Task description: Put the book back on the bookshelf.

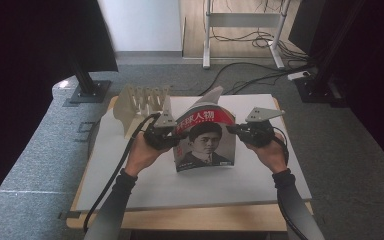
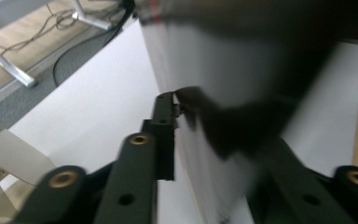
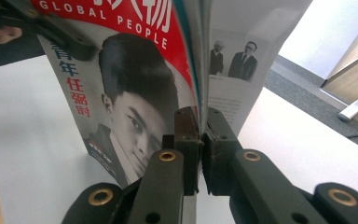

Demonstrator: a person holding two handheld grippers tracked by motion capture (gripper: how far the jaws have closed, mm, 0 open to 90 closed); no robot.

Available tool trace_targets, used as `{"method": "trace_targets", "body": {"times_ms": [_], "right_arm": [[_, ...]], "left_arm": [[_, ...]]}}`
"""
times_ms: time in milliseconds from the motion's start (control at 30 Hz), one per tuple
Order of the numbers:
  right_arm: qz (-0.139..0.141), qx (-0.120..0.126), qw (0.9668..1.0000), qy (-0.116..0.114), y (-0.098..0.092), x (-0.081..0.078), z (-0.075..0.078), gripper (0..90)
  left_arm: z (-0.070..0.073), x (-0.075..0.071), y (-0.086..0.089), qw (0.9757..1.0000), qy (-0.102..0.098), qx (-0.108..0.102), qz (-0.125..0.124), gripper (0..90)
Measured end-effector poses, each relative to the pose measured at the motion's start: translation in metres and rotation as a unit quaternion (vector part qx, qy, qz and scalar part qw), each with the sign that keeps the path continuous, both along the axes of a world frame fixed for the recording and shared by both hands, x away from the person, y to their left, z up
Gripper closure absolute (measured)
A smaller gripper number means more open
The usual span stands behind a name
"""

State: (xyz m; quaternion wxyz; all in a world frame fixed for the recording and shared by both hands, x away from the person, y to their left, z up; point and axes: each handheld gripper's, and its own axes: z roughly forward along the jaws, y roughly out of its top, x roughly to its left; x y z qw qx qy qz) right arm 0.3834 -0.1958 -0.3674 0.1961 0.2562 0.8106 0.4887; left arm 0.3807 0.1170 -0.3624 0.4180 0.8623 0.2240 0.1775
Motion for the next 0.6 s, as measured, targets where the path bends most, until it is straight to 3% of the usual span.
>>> {"method": "trace_targets", "body": {"times_ms": [200,367,600], "right_arm": [[0.0,0.004,1.0,0.008,-0.003,0.0,-0.002,80.0],[-0.02,0.002,0.9997,0.015,-0.012,0.001,-0.007,67.2],[-0.04,-0.014,0.9984,0.038,-0.026,-0.002,-0.028,44.8]], "left_arm": [[0.002,0.006,0.004,0.9999,0.009,0.001,0.014,86.5],[0.002,0.012,0.009,0.9998,0.016,-0.007,0.013,86.8],[0.008,0.014,0.019,0.9993,0.022,-0.015,0.026,86.9]]}}
